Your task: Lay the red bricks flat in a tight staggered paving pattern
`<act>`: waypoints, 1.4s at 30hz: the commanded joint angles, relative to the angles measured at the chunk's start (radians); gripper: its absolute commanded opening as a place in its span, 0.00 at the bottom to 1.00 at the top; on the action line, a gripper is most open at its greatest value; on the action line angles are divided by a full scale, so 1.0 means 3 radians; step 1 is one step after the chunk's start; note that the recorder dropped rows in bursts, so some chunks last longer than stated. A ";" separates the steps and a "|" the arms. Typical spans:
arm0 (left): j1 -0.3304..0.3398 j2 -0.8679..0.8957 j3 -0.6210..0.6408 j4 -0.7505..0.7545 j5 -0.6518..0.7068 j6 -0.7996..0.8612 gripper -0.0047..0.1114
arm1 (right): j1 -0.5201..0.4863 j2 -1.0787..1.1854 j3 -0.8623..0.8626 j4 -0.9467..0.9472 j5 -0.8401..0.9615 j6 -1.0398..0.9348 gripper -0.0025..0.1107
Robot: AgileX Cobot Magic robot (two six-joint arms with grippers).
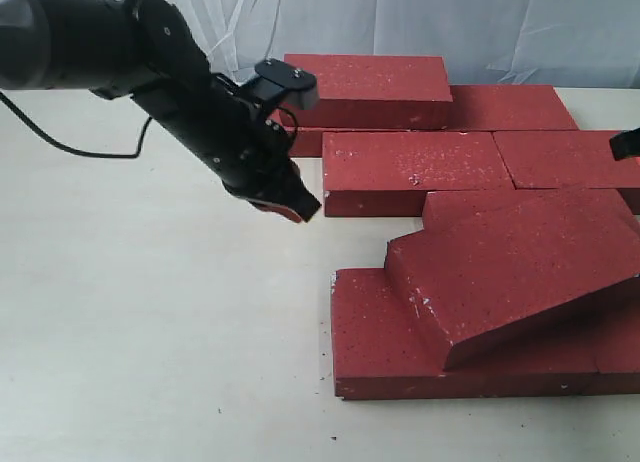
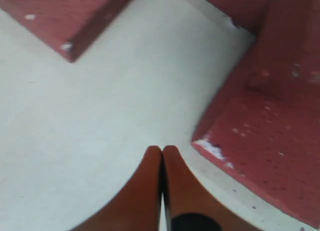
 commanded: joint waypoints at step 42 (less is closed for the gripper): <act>-0.0845 0.0133 0.0145 -0.0335 -0.0517 0.0349 0.04 | -0.0024 0.0413 0.0019 0.0260 0.0611 -0.0316 0.01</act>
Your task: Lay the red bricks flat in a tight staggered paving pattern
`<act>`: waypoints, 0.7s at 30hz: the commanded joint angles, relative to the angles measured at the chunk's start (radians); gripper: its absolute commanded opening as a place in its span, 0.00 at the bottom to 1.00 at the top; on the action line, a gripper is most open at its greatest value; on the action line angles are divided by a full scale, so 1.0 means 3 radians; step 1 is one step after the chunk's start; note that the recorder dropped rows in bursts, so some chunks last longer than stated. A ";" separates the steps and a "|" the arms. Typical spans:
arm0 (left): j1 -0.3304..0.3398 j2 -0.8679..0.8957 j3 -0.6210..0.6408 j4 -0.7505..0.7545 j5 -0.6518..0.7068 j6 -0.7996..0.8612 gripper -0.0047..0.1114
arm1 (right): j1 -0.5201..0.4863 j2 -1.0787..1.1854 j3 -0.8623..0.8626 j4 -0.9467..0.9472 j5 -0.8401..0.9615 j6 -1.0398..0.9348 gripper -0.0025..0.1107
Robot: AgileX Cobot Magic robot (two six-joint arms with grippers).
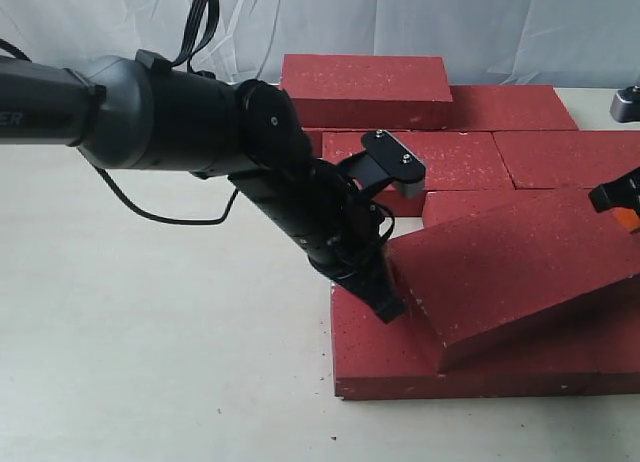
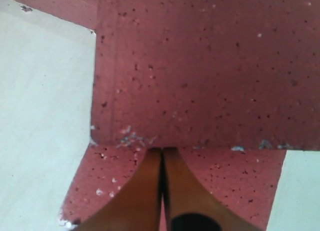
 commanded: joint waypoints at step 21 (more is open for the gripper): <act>0.0754 -0.0407 0.0194 0.0065 -0.0165 0.0041 0.04 | 0.1001 -0.0050 -0.0340 0.1069 0.0143 -0.0640 0.01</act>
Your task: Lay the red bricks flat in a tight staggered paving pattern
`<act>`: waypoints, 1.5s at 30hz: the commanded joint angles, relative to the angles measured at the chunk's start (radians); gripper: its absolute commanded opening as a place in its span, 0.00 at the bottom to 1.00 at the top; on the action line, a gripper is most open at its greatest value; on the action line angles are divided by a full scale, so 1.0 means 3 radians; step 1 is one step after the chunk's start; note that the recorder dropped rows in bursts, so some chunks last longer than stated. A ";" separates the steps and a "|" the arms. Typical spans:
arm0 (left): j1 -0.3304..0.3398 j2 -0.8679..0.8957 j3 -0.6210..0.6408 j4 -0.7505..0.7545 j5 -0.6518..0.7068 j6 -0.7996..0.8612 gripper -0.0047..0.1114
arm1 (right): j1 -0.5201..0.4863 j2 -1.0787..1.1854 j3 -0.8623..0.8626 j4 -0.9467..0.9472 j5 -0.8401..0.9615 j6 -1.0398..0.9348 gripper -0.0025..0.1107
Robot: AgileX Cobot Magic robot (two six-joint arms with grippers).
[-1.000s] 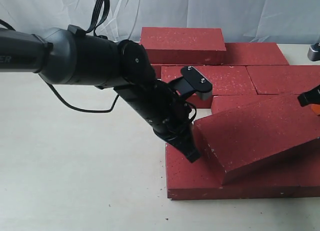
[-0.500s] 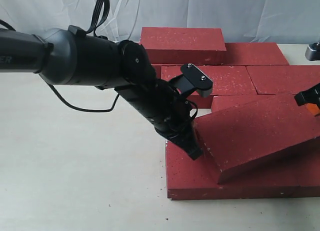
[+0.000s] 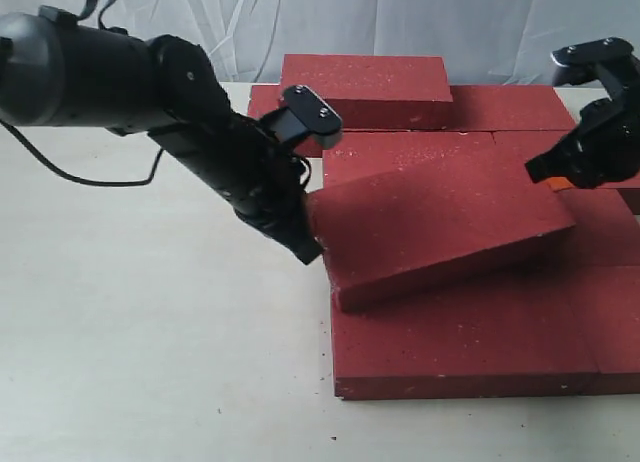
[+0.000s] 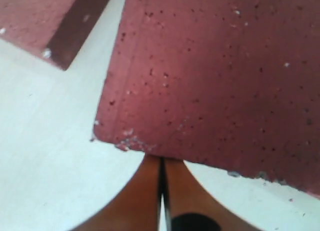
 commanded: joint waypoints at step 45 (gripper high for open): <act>0.2115 -0.0334 0.0648 0.0192 -0.0032 -0.0095 0.04 | 0.1983 0.1088 -0.1034 -0.0583 -0.0303 0.0645 0.01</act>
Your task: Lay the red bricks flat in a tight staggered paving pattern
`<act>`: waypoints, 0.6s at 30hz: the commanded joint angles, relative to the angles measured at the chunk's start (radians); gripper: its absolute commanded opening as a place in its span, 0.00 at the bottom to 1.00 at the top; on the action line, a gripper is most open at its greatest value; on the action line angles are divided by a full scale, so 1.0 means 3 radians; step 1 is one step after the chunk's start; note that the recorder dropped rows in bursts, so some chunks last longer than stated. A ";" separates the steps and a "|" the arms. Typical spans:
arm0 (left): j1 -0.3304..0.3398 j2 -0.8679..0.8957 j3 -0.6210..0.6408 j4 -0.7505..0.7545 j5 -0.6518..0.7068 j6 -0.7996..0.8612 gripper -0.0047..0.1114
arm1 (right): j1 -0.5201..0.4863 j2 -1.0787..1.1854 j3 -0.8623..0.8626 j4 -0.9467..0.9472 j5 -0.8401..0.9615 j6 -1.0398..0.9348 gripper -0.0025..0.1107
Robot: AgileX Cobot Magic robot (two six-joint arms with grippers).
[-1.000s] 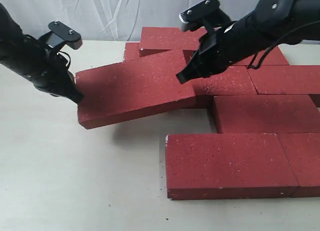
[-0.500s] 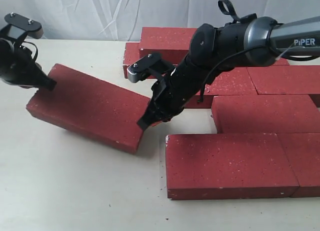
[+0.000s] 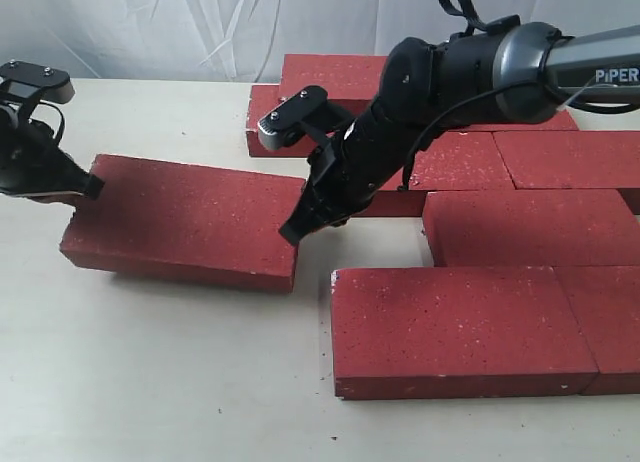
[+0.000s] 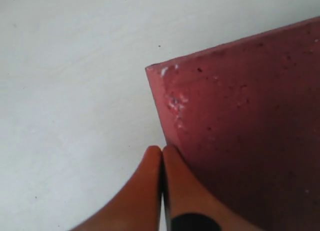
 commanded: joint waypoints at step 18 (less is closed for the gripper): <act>-0.0006 0.0004 0.0092 -0.0229 -0.0723 -0.0007 0.04 | 0.0218 -0.0067 -0.0135 -0.0180 0.0335 0.0003 0.01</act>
